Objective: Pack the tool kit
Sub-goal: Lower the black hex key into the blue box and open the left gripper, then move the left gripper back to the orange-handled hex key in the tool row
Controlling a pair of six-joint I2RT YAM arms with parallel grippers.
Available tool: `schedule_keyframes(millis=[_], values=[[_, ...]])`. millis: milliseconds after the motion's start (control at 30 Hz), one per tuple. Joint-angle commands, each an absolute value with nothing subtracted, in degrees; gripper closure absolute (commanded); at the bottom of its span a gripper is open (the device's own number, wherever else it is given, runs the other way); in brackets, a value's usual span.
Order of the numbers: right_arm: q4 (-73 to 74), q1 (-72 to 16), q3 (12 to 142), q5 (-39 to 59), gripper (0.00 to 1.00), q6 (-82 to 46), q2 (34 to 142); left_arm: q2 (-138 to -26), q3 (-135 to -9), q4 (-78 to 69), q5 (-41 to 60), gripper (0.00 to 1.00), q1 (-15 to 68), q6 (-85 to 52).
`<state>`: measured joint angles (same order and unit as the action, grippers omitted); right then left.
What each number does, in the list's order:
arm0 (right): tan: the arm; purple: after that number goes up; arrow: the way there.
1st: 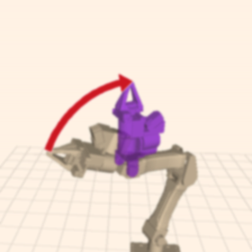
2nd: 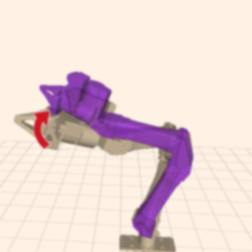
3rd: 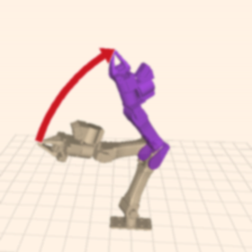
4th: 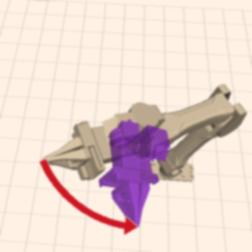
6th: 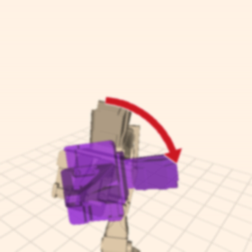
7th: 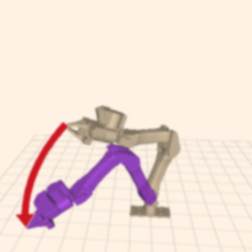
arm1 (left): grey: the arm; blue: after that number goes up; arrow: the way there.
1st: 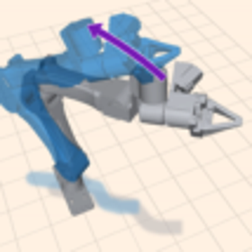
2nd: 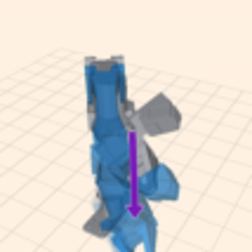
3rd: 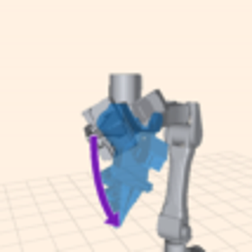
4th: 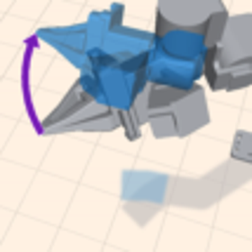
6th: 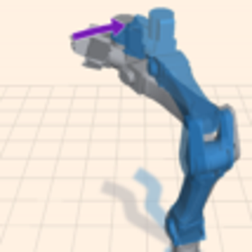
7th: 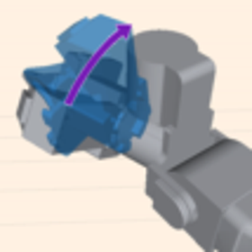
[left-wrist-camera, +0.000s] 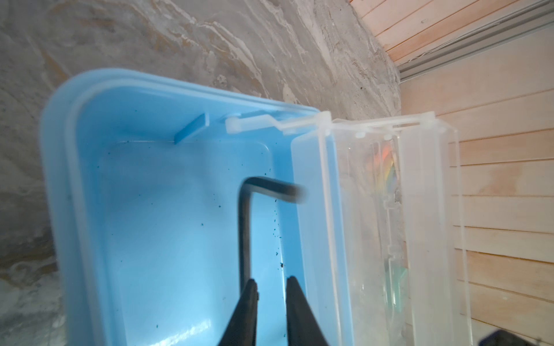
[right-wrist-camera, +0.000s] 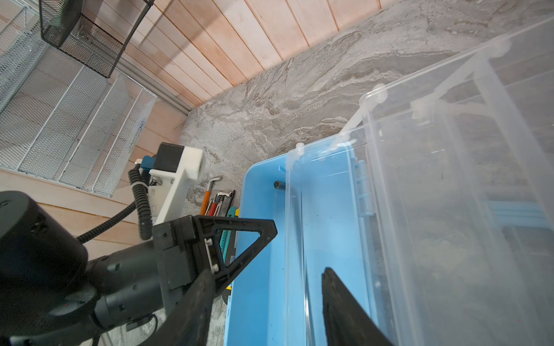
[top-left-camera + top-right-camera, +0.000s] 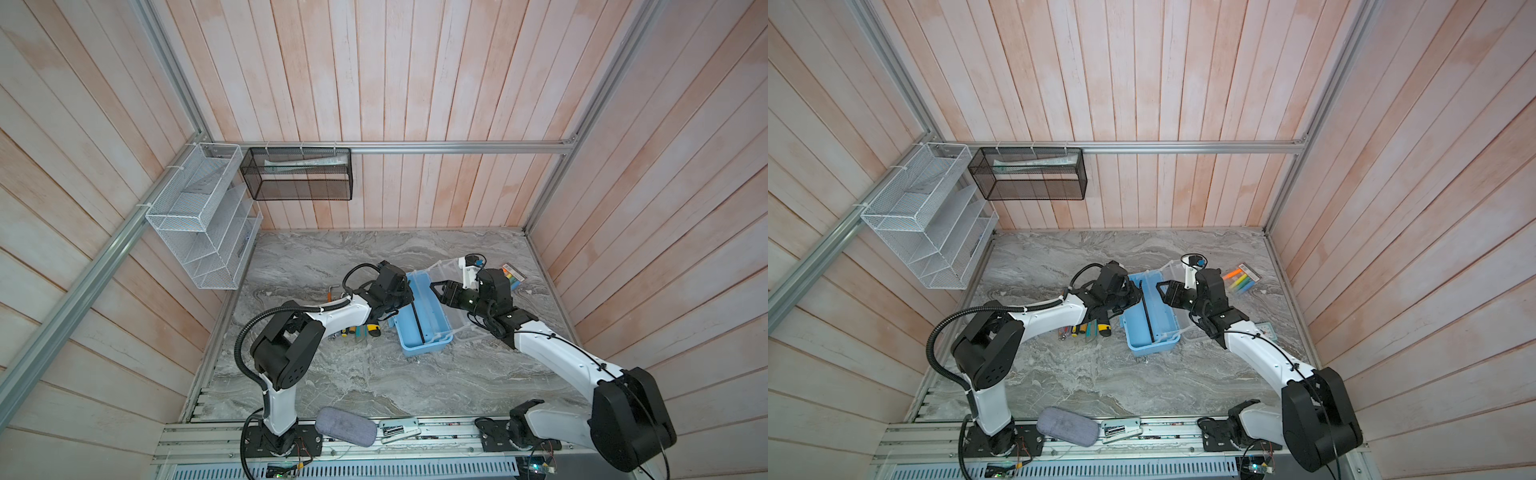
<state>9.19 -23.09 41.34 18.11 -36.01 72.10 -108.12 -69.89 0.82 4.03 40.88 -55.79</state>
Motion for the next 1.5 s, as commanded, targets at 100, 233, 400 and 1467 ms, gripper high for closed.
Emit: schedule_keyframes(millis=[100, 233, 400, 1467], values=[[9.06, -22.77, 42.86, 19.12, 0.43, -36.06, 71.28, -107.10, -70.67, 1.74, 3.11, 0.74, 40.74, -54.06], [8.53, -22.76, 43.92, 19.86, 0.43, -35.56, 71.47, -103.47, -69.21, 3.04, 0.13, 0.67, 40.61, -50.33], [7.04, -23.71, 45.17, 19.95, 0.44, -33.89, 71.21, -94.73, -63.68, 8.45, -8.34, 0.56, 39.70, -42.09], [11.01, -34.96, 50.19, 16.27, 0.49, -36.18, 83.14, -97.99, -53.78, 11.24, -11.33, 0.67, 15.62, -26.30]])
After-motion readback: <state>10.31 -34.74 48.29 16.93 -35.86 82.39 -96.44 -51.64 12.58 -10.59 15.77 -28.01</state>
